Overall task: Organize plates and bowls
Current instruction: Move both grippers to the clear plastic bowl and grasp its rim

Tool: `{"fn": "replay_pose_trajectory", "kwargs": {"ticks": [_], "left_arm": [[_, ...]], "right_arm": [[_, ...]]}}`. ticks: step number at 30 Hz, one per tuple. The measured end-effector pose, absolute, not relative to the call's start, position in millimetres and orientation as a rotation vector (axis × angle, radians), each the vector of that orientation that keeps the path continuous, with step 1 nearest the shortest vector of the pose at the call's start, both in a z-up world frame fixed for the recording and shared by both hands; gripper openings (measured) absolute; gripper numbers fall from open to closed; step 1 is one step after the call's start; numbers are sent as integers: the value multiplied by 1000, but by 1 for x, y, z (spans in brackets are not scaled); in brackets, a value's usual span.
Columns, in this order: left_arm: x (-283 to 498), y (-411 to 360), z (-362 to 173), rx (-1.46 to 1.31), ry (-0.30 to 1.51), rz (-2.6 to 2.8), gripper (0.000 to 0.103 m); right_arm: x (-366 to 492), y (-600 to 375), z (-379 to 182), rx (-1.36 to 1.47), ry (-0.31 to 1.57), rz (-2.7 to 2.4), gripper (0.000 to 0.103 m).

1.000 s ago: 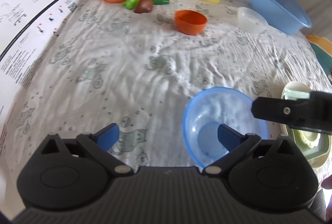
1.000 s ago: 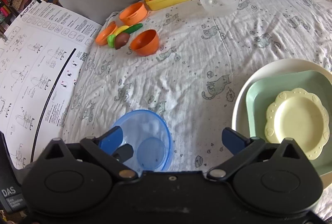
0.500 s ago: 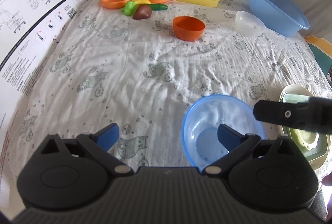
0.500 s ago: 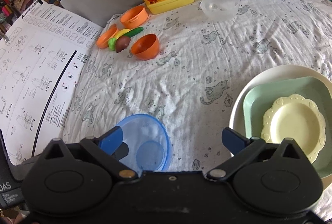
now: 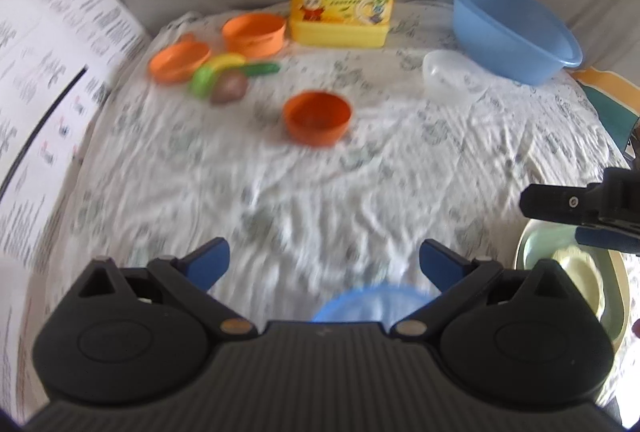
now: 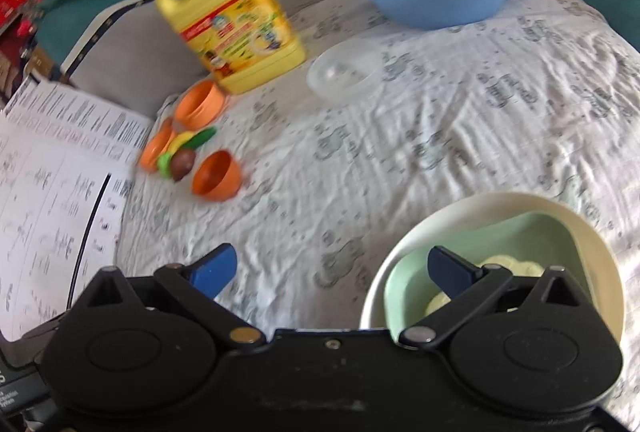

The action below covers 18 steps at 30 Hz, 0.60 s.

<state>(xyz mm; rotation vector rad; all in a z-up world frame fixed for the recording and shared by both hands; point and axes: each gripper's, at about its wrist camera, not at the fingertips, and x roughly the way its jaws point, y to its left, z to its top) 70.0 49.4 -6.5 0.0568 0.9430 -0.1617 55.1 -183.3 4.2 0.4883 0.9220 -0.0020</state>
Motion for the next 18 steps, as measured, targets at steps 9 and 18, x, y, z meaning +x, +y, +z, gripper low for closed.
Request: {"fn": "replay_pose_trajectory", "kwargs": {"ticks": [9, 18], "left_arm": [[142, 10, 2, 74, 952, -192, 103], [220, -35, -6, 52, 977, -187, 103]], "right_arm": [[103, -233, 7, 565, 891, -82, 103], [165, -265, 9, 613, 851, -123, 103]]}}
